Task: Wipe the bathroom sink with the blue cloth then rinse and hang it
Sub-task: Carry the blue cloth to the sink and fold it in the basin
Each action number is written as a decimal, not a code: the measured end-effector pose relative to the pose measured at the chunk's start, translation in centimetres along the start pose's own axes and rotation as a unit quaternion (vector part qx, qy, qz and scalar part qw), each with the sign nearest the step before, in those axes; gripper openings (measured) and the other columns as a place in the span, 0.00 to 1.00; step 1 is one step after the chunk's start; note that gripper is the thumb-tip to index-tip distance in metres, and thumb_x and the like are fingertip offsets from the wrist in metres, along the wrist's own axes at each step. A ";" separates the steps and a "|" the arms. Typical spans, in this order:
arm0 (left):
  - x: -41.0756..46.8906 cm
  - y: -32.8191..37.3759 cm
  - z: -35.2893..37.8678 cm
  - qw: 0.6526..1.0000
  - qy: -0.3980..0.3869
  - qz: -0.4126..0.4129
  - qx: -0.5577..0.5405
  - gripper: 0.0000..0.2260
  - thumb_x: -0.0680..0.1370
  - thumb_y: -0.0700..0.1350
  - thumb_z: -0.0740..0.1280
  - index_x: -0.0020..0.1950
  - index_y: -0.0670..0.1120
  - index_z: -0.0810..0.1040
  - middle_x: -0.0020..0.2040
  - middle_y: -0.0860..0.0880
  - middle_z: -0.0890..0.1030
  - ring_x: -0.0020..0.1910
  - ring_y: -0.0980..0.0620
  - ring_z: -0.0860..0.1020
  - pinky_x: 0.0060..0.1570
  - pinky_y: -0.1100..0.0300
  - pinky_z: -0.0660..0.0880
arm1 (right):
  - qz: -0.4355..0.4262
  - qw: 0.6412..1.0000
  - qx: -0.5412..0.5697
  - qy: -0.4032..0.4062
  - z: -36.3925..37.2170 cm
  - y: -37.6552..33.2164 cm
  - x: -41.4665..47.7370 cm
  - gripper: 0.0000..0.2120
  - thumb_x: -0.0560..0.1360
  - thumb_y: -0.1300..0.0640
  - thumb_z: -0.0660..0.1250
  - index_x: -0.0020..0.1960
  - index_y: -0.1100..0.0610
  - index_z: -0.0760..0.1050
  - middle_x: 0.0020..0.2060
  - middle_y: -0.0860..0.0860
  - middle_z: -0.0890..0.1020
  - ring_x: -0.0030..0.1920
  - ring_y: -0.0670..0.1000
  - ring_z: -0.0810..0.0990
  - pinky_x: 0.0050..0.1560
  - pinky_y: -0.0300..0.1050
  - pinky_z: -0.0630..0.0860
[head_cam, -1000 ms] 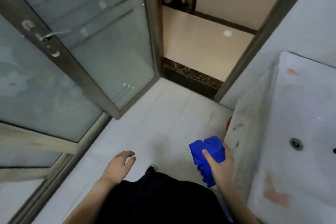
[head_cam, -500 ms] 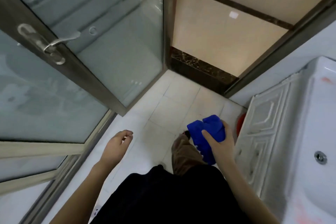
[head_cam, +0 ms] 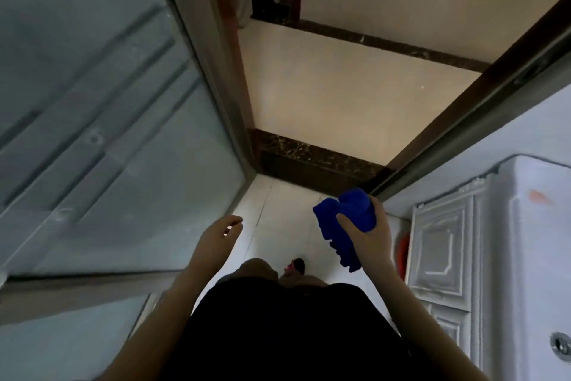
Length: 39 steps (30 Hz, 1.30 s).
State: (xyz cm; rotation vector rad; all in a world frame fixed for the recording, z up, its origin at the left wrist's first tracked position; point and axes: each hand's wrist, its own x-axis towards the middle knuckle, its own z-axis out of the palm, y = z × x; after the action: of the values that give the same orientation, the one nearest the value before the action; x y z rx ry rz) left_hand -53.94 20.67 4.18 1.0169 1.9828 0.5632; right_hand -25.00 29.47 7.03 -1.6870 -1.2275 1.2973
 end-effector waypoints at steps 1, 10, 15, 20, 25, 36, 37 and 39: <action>2.0 1.8 -0.4 1.000 -0.005 0.018 0.008 0.11 0.82 0.48 0.61 0.61 0.51 0.79 0.55 0.56 0.79 0.52 0.55 0.77 0.48 0.67 0.69 | 0.000 1.000 0.008 0.003 -0.2 -1.1 1.4 0.27 0.71 0.53 0.77 0.65 0.43 0.68 0.57 0.48 0.78 0.53 0.57 0.81 0.48 0.61 0.82; 18.2 11.4 0.0 0.984 -0.119 0.077 0.107 0.11 0.82 0.45 0.62 0.61 0.46 0.79 0.59 0.47 0.80 0.54 0.51 0.76 0.54 0.59 0.69 | 0.087 0.987 0.078 0.108 -1.3 -2.8 10.7 0.26 0.69 0.50 0.77 0.61 0.38 0.69 0.56 0.48 0.79 0.49 0.61 0.83 0.46 0.63 0.82; 29.3 18.7 0.6 0.932 -0.284 0.126 0.185 0.12 0.83 0.45 0.61 0.64 0.45 0.77 0.61 0.46 0.78 0.58 0.48 0.77 0.55 0.55 0.73 | 0.155 0.937 0.134 0.283 -0.7 -3.0 13.7 0.24 0.68 0.49 0.77 0.59 0.37 0.71 0.51 0.53 0.82 0.43 0.61 0.85 0.41 0.63 0.83; 37.1 28.9 4.4 0.848 -0.344 0.284 0.287 0.10 0.82 0.45 0.62 0.61 0.47 0.79 0.55 0.51 0.78 0.54 0.52 0.76 0.51 0.58 0.69 | 0.166 0.842 0.231 0.458 -1.4 -5.1 14.1 0.21 0.70 0.57 0.76 0.52 0.35 0.74 0.42 0.52 0.84 0.32 0.54 0.85 0.25 0.50 0.80; 38.0 36.2 11.8 0.783 -0.402 0.364 0.303 0.10 0.82 0.44 0.62 0.60 0.45 0.80 0.57 0.47 0.79 0.53 0.48 0.77 0.53 0.54 0.72 | 0.158 0.750 0.293 0.572 -2.7 -6.2 11.4 0.19 0.71 0.61 0.76 0.52 0.40 0.76 0.41 0.54 0.84 0.30 0.63 0.83 0.25 0.49 0.79; 24.1 36.6 29.1 0.558 -0.576 0.447 0.396 0.11 0.81 0.47 0.64 0.61 0.48 0.79 0.56 0.52 0.78 0.54 0.54 0.78 0.51 0.67 0.71 | 0.235 0.584 0.303 0.715 -6.8 0.7 2.3 0.22 0.69 0.54 0.77 0.56 0.37 0.73 0.51 0.52 0.83 0.47 0.66 0.83 0.45 0.68 0.80; 22.3 36.5 30.4 0.552 -0.582 0.447 0.395 0.11 0.81 0.46 0.64 0.61 0.47 0.79 0.56 0.51 0.79 0.55 0.54 0.78 0.54 0.64 0.71 | 0.237 0.582 0.304 0.716 -7.8 1.5 1.5 0.22 0.68 0.53 0.77 0.56 0.38 0.73 0.51 0.51 0.83 0.47 0.65 0.83 0.46 0.68 0.80; 18.5 36.6 33.0 0.545 -0.592 0.447 0.390 0.11 0.81 0.45 0.65 0.61 0.45 0.79 0.56 0.49 0.80 0.54 0.54 0.78 0.56 0.62 0.71 | 0.230 0.578 0.307 0.720 -10.2 2.8 -0.1 0.23 0.67 0.53 0.77 0.57 0.38 0.73 0.50 0.50 0.83 0.45 0.64 0.84 0.43 0.65 0.82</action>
State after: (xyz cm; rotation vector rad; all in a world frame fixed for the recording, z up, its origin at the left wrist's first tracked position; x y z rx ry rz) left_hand -16.43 57.52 1.86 2.1546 0.2334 -0.6016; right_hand -14.43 28.75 7.36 -1.6979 0.6249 0.1003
